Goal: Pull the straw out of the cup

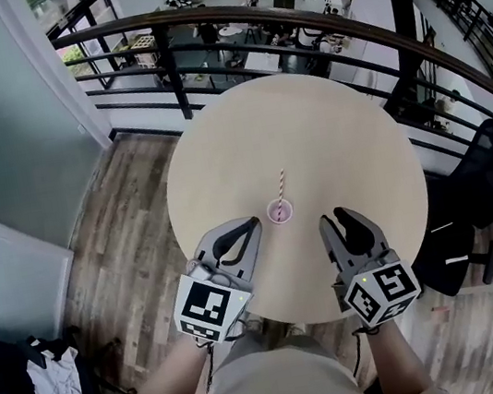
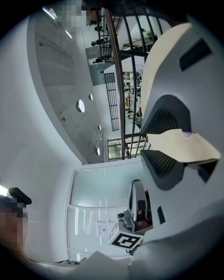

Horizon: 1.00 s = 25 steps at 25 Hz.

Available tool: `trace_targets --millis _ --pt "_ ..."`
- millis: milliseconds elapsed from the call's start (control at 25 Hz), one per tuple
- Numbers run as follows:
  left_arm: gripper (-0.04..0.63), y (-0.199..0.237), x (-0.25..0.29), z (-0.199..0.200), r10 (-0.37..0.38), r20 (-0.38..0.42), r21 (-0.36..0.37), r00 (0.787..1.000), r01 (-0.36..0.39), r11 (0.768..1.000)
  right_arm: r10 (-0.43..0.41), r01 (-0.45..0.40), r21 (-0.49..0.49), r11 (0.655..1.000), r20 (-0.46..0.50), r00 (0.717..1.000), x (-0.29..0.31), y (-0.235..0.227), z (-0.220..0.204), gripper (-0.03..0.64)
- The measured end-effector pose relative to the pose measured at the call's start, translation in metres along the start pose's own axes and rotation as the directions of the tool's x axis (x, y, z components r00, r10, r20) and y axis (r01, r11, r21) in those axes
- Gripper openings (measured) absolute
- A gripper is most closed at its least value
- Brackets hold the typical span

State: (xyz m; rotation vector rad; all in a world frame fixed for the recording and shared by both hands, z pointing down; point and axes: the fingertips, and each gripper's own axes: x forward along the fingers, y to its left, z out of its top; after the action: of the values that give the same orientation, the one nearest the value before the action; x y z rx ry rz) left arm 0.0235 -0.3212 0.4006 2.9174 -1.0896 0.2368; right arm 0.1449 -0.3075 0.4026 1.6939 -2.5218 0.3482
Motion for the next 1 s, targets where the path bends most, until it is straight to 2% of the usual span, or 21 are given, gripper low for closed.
trace_targets --millis 320,480,1000 --pt "0.014 0.022 0.022 -0.021 0.018 0.001 -0.03 1.0 -0.018 0.999 0.004 -0.004 0.01 1.0 -0.042 0.999 0.054 -0.02 -0.006 0.121" --pt "0.014 0.034 0.034 -0.039 0.026 -0.032 -0.022 0.999 -0.027 0.999 0.013 -0.012 0.014 1.0 -0.071 0.997 0.086 -0.027 -0.015 0.121" --pt "0.014 0.059 0.072 -0.101 0.018 -0.104 -0.06 0.994 -0.025 0.998 0.0 0.004 0.013 1.0 -0.261 0.965 0.167 -0.064 -0.109 0.126"
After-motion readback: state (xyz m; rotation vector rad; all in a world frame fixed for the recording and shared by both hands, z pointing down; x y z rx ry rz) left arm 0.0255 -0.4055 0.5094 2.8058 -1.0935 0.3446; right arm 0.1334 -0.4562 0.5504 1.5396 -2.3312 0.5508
